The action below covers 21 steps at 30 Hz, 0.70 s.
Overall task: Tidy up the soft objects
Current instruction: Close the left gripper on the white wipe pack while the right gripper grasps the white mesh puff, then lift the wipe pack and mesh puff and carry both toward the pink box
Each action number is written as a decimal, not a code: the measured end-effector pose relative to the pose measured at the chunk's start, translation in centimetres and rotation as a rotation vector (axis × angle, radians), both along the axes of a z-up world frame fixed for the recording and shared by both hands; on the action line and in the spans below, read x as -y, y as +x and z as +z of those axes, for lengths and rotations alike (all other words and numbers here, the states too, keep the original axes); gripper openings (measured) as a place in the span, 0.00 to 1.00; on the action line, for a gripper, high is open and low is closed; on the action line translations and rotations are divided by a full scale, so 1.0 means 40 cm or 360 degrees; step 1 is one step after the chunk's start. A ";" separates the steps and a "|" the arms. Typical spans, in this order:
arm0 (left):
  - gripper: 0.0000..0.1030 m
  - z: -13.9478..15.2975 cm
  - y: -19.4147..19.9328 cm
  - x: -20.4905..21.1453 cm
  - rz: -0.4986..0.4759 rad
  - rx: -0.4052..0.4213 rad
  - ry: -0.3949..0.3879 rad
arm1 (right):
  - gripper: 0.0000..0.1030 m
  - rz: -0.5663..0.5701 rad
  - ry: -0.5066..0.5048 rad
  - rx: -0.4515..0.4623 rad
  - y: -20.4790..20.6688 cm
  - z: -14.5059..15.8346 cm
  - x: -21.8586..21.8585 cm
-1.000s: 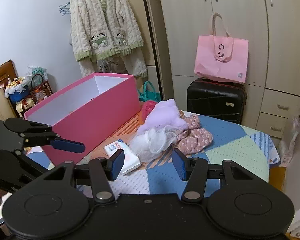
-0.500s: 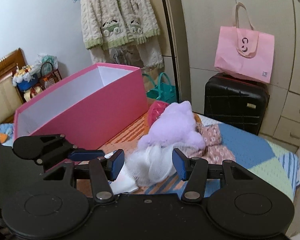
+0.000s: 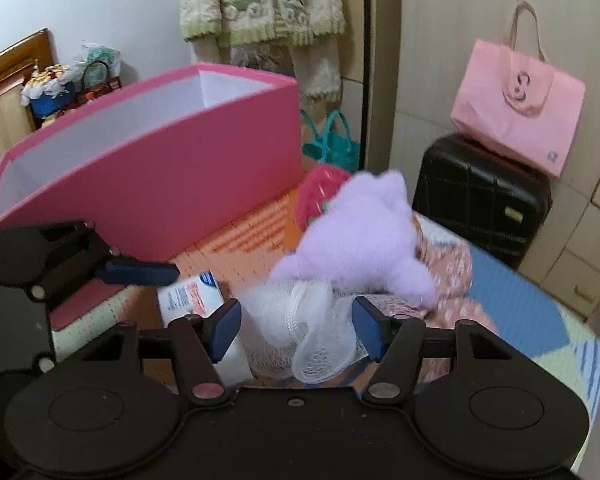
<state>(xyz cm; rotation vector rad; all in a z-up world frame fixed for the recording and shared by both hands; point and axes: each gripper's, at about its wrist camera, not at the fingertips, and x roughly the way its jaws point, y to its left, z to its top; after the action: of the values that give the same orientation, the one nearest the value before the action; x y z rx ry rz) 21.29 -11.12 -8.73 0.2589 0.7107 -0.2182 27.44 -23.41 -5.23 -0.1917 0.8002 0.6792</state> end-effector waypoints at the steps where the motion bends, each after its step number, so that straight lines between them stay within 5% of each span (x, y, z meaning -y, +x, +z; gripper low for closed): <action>1: 0.85 -0.003 0.005 -0.002 0.0003 -0.0022 -0.0007 | 0.65 -0.0017 0.0027 -0.0019 0.003 -0.004 0.007; 6: 0.86 -0.011 0.007 -0.006 0.0013 -0.0020 -0.0053 | 0.64 -0.0042 0.0086 -0.0055 0.005 -0.023 0.016; 13: 0.76 -0.007 -0.007 -0.012 -0.0009 -0.0005 -0.0067 | 0.40 -0.0076 0.0082 0.0001 -0.032 -0.030 0.020; 21: 0.75 0.000 -0.046 -0.017 -0.0045 -0.0023 -0.0099 | 0.38 -0.0172 0.0162 0.0052 -0.095 -0.024 0.036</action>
<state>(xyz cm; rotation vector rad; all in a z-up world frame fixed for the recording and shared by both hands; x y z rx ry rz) 19.44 -10.44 -8.74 0.2086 0.7136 -0.2688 23.65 -24.86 -6.19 -0.0666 0.7373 0.6119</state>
